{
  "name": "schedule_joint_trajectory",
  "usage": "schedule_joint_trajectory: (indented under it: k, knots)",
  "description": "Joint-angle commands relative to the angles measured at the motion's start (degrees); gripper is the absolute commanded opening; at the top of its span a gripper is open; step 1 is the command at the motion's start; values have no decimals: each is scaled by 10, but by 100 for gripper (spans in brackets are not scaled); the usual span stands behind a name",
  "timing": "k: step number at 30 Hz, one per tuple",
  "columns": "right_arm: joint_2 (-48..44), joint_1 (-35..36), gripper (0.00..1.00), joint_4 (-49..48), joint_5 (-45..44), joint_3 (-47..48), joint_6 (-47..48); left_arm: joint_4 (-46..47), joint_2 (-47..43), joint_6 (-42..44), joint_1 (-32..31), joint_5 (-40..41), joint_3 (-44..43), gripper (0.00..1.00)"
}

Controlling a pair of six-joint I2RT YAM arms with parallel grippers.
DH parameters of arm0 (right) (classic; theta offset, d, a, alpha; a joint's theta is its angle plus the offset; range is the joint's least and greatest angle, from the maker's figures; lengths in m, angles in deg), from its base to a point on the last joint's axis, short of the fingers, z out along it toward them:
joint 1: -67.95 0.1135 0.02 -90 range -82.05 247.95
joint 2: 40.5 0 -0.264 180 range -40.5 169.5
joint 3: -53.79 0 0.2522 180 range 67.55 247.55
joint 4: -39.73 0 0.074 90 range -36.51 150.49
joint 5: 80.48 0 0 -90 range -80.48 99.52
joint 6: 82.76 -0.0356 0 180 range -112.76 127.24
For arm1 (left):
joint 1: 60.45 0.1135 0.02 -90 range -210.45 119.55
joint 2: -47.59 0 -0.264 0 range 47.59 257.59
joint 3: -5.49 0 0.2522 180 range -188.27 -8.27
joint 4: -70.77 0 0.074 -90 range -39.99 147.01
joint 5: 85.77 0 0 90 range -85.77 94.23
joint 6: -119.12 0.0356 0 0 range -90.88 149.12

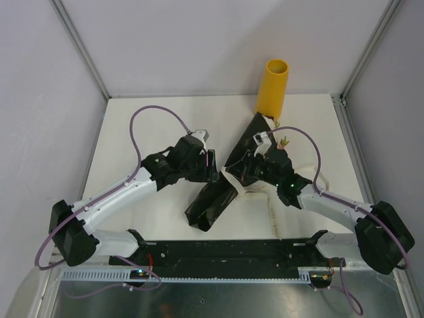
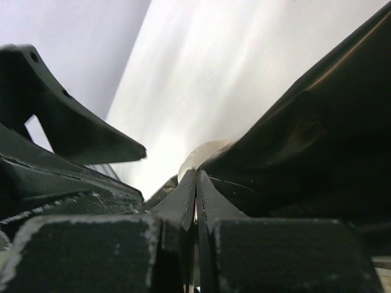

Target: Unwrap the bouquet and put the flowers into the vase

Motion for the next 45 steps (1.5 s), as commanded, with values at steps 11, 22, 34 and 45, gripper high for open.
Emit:
schedule_joint_trajectory:
  k: [11, 22, 34, 45]
  knots:
    - [-52, -24, 49, 105, -27, 41, -3, 32, 4, 3, 2, -34, 7, 63]
    - [-179, -11, 64, 252, -4, -17, 114, 33, -7, 2, 3, -13, 32, 62]
    - [-32, 11, 62, 82, -25, -33, 144, 30, -45, 0, 21, -12, 37, 62]
    - [-91, 48, 3, 125, -127, 16, 141, 33, -59, -14, 62, -89, 46, 64]
